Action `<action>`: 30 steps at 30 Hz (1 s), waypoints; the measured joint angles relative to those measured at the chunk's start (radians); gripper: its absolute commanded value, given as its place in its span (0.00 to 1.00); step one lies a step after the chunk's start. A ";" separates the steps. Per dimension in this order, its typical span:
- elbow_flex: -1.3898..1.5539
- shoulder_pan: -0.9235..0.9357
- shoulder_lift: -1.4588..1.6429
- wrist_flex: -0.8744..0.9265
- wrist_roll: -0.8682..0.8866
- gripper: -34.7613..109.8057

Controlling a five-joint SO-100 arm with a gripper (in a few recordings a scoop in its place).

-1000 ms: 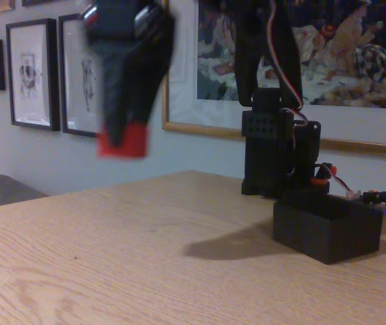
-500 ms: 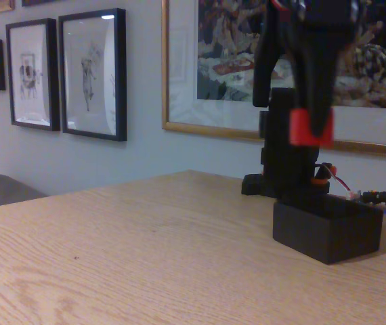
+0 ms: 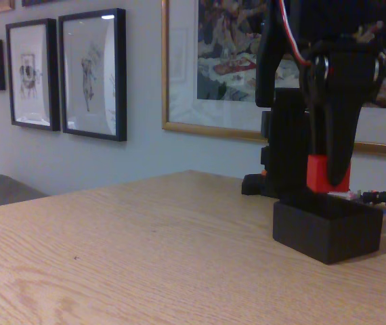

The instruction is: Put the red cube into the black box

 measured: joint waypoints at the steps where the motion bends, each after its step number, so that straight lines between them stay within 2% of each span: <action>1: 0.006 -0.002 -0.008 -0.014 0.000 0.29; 4: 0.014 -0.002 -0.025 -0.017 0.000 0.35; 10: 0.018 0.000 -0.037 -0.018 0.000 0.40; 20: 0.011 -0.018 -0.031 0.008 0.000 0.40; 25: -0.032 -0.167 0.077 0.028 0.023 0.35; 28: -0.028 -0.334 0.202 -0.040 0.044 0.31; 30: 0.021 -0.456 0.293 -0.103 0.041 0.32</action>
